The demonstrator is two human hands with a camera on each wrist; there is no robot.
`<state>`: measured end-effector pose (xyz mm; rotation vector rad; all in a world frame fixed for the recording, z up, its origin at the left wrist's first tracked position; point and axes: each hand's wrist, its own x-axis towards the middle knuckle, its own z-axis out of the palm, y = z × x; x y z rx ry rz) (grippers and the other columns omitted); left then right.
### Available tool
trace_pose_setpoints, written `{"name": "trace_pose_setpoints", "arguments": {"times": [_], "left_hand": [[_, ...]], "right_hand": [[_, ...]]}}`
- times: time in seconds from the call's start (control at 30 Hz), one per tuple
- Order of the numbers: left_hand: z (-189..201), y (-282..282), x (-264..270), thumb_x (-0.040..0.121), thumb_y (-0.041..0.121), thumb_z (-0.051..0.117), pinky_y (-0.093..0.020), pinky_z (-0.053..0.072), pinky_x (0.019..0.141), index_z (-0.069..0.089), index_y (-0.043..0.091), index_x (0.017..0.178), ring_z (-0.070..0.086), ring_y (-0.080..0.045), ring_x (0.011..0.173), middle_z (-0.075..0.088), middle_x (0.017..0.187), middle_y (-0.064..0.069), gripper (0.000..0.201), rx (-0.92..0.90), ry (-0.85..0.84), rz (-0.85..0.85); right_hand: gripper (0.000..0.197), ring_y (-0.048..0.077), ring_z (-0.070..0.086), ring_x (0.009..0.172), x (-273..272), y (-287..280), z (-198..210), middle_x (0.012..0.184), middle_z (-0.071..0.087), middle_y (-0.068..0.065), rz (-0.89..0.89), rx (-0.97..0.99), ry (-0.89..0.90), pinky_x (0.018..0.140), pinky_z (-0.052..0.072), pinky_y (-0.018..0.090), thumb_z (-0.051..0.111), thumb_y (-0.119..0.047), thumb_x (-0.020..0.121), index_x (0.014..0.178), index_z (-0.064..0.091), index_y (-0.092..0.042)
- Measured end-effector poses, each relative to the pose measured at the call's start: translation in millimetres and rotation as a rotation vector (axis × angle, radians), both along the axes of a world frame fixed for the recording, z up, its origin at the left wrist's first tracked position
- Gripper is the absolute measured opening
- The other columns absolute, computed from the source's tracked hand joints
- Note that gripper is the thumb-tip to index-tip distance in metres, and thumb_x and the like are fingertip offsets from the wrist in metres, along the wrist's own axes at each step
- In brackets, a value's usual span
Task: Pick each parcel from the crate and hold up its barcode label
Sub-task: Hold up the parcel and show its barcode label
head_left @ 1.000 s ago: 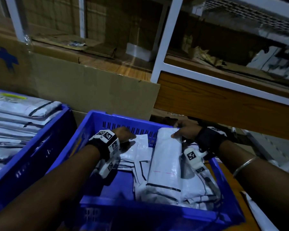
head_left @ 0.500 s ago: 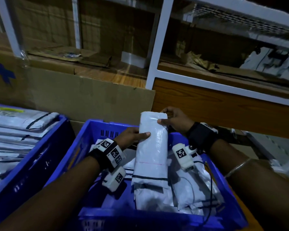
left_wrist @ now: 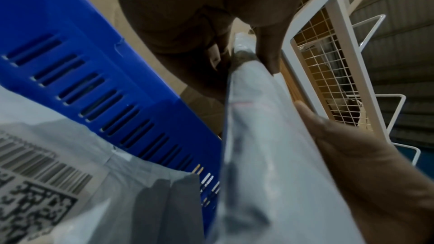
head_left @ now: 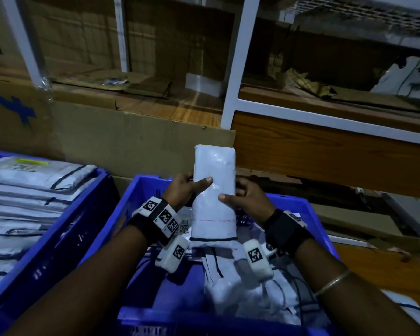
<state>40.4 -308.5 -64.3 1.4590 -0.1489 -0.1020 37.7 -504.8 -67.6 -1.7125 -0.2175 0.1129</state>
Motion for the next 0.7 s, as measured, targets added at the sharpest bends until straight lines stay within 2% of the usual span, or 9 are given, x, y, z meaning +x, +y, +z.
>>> {"name": "trace_pose_setpoints", "arguments": {"times": [0.13,0.2,0.27,0.4,0.5,0.57,0.6,0.67,0.7], "left_hand": [[-2,3,2,0.088,0.020,0.069,-0.034,0.056,0.059,0.067,0.003,0.095,0.070,-0.020,0.068,0.072,0.076,-0.004,0.019,0.073,-0.073,-0.008],[1,5,2,0.088,0.024,0.068,-0.032,0.053,0.053,0.064,0.011,0.085,0.063,-0.013,0.059,0.065,0.067,0.004,0.014,0.125,-0.051,0.032],[2,7,3,0.092,0.029,0.062,-0.027,0.047,0.049,0.061,0.017,0.083,0.060,-0.014,0.056,0.061,0.071,0.003,0.015,0.088,0.028,0.059],[9,18,4,0.093,0.063,0.036,-0.018,0.034,0.043,0.063,0.017,0.093,0.056,-0.020,0.044,0.062,0.066,-0.006,0.054,-0.027,0.196,0.086],[15,25,3,0.088,0.076,0.020,-0.017,0.040,0.040,0.064,0.013,0.101,0.060,-0.024,0.045,0.065,0.066,-0.012,0.078,-0.077,0.248,0.012],[14,27,3,0.085,0.078,0.028,-0.020,0.043,0.043,0.066,0.012,0.089,0.058,-0.024,0.049,0.063,0.066,-0.011,0.076,-0.078,0.278,-0.004],[13,27,4,0.081,0.076,0.043,-0.020,0.042,0.043,0.066,0.013,0.078,0.054,-0.022,0.049,0.059,0.065,-0.009,0.068,-0.045,0.292,0.006],[11,26,3,0.062,0.050,0.073,-0.021,0.045,0.044,0.066,0.014,0.070,0.053,-0.020,0.053,0.056,0.070,-0.009,0.037,-0.013,0.305,0.021],[12,26,2,0.056,0.033,0.074,-0.023,0.046,0.049,0.068,0.014,0.068,0.055,-0.021,0.056,0.056,0.071,-0.009,0.023,-0.010,0.293,0.023]], "right_hand": [[0.045,0.020,0.070,0.099,2,-5,-13,0.112,0.072,0.005,-0.010,0.037,-0.050,0.077,0.058,0.030,0.077,-0.003,0.079,0.122,0.061,-0.010],[0.048,0.020,0.068,0.104,5,-11,-14,0.114,0.071,0.003,-0.062,0.006,-0.158,0.084,0.057,0.034,0.082,-0.011,0.076,0.120,0.064,-0.009],[0.047,0.018,0.068,0.105,9,-17,-13,0.114,0.071,0.001,-0.105,-0.081,-0.296,0.088,0.055,0.035,0.084,-0.022,0.072,0.115,0.067,-0.011],[0.042,0.007,0.063,0.105,7,-25,-7,0.114,0.069,-0.002,-0.151,-0.189,-0.508,0.087,0.049,0.019,0.084,-0.015,0.075,0.114,0.068,-0.016],[0.040,0.009,0.061,0.099,4,-25,-9,0.108,0.068,0.002,-0.117,-0.363,-0.660,0.081,0.044,0.022,0.081,-0.012,0.074,0.113,0.070,-0.016],[0.039,0.018,0.060,0.092,3,-23,-12,0.101,0.064,0.006,-0.042,-0.491,-0.766,0.075,0.045,0.028,0.075,-0.016,0.075,0.113,0.071,-0.015],[0.039,0.021,0.059,0.091,3,-22,-13,0.099,0.061,0.006,-0.001,-0.553,-0.808,0.075,0.046,0.032,0.072,-0.021,0.076,0.115,0.071,-0.016],[0.043,0.025,0.056,0.092,3,-22,-14,0.100,0.057,0.004,0.050,-0.650,-0.843,0.075,0.047,0.037,0.070,-0.030,0.077,0.119,0.070,-0.021],[0.047,0.026,0.055,0.093,2,-23,-15,0.102,0.056,0.004,0.063,-0.671,-0.838,0.077,0.047,0.038,0.072,-0.033,0.075,0.121,0.068,-0.023]]}}
